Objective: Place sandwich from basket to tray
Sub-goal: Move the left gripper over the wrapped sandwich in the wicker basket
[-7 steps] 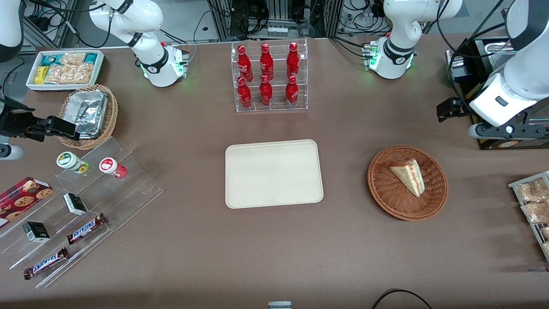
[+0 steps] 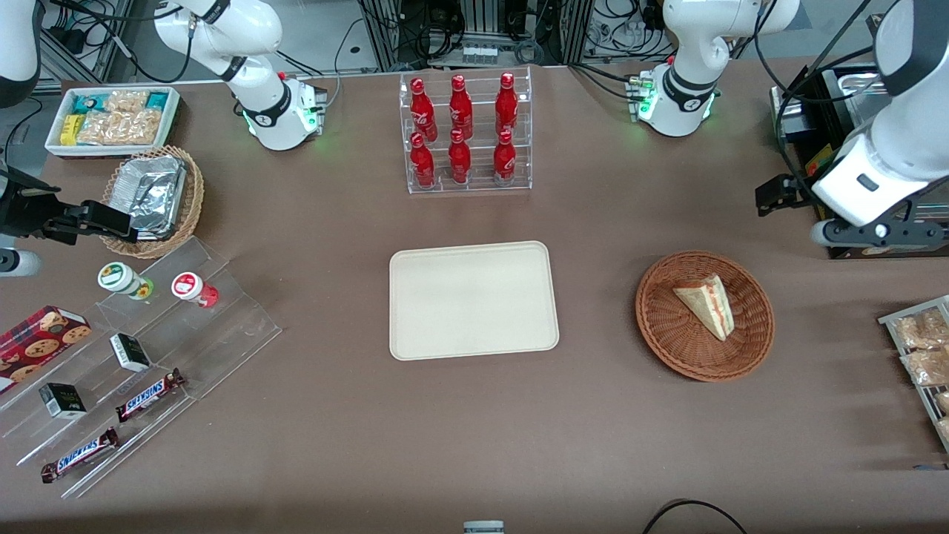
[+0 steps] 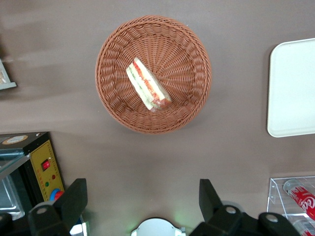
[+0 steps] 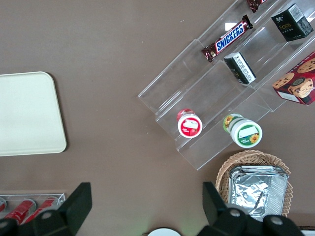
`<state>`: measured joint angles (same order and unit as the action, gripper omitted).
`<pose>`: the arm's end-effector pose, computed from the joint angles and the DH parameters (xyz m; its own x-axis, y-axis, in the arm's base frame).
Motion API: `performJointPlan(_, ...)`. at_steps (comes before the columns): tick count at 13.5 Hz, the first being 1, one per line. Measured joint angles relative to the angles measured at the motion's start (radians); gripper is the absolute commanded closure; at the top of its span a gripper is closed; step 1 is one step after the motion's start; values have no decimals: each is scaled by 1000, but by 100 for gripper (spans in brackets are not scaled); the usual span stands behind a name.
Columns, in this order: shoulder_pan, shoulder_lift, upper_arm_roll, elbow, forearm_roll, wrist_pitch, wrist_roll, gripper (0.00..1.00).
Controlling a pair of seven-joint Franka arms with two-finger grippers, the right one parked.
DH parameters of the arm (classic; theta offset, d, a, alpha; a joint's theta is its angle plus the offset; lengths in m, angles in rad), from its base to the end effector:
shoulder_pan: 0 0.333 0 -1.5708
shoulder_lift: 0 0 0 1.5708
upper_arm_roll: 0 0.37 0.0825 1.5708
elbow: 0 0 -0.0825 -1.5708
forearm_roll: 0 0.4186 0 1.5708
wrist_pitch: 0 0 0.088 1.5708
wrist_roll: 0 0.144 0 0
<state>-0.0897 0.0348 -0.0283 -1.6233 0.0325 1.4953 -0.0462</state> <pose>0.5796 -0.0635 0.5893 0.9847 -0.0679 -0.1604 -0.0751 -0.9964 -0.0388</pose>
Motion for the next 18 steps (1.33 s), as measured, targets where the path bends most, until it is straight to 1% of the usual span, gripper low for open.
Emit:
performJointPlan(3, 5, 15, 1, -75, 0, 94, 0, 0)
performJointPlan(12, 45, 62, 17, -365, 0, 489, -4, 0)
performJointPlan(16, 53, 104, 19, -432, 0, 613, -54, 0)
performJointPlan(18, 54, 109, 19, -493, -1, 704, -146, 0)
